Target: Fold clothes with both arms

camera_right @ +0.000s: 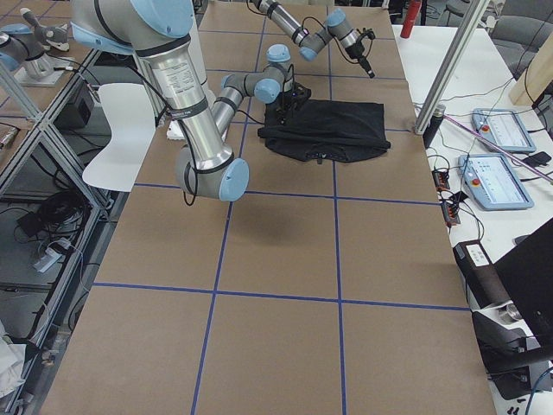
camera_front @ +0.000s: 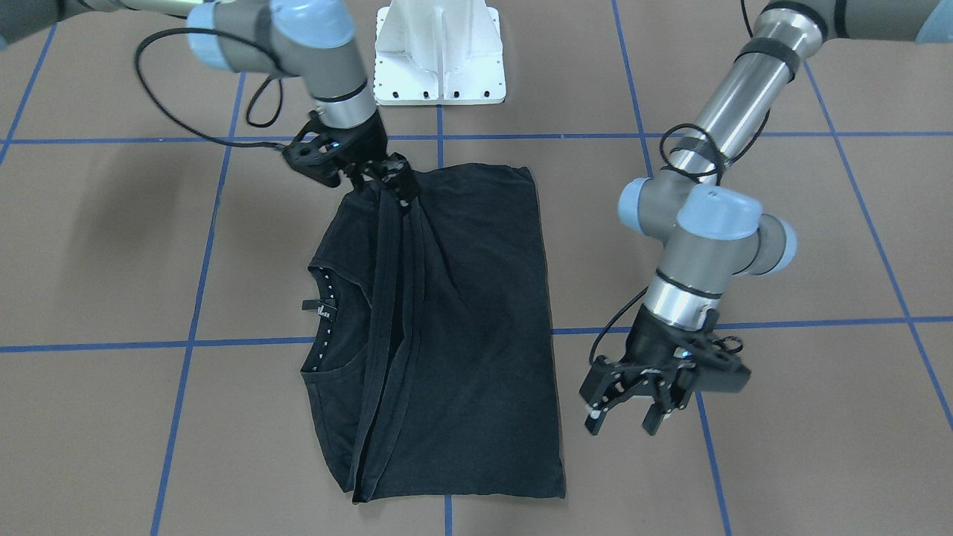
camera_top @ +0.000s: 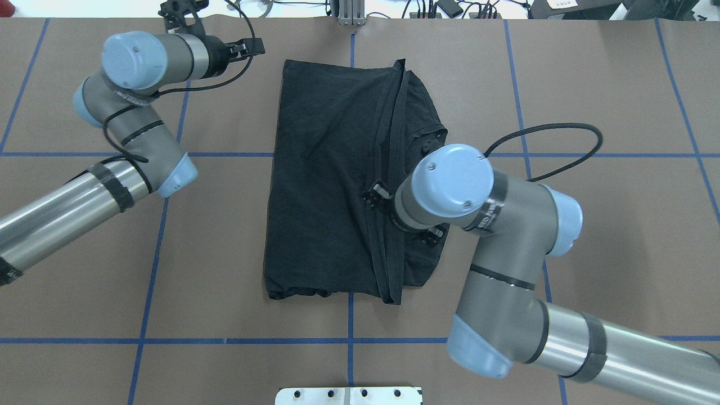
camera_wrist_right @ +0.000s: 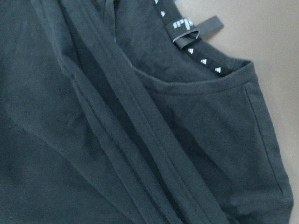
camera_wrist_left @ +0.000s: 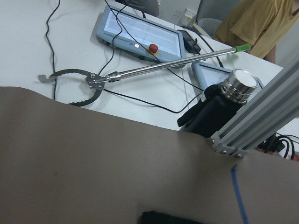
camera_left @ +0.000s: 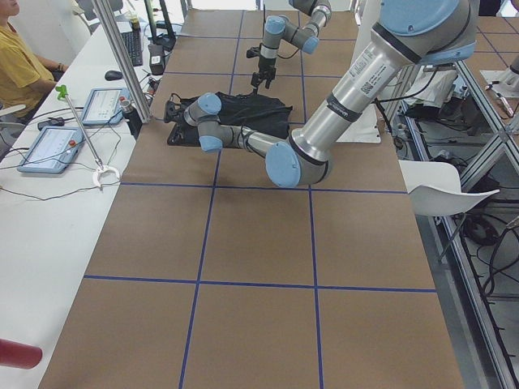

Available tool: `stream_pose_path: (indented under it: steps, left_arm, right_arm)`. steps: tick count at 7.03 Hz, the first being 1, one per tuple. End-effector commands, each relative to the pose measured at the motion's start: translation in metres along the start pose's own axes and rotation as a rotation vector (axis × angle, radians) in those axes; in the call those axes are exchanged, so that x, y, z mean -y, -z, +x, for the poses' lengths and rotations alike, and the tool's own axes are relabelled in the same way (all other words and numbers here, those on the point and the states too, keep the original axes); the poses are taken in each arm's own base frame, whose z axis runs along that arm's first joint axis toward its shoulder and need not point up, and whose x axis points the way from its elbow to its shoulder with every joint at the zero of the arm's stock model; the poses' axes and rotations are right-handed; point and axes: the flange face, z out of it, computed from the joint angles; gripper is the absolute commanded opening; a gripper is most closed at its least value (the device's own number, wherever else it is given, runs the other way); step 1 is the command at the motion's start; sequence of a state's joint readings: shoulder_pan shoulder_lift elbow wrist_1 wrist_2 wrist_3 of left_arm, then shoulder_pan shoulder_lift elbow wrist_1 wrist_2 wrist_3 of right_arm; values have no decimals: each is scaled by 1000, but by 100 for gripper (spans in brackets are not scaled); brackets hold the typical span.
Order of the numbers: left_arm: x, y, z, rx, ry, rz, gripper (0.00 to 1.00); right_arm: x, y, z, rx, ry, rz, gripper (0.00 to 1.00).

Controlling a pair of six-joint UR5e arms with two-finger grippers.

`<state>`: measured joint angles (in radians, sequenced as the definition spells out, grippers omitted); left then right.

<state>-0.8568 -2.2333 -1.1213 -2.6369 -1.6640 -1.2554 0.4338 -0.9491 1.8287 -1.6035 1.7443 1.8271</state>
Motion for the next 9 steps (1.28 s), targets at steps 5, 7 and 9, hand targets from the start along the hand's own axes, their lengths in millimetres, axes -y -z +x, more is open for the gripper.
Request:
stream_pose_path:
  steps: [5,7,9]
  left_arm:
    - [-24,51,-68,16,1,-34,100]
    - [-24,51,-67,14,1,-34,100]
    - [-23,54,-64,7,0,-31,100]
  right_arm:
    - [-85,-56,4,-291,840,-31,58]
    - [-95,-63,5,-302,861,-16,57]
    - [-98,-63,6,-302,865,-19,55]
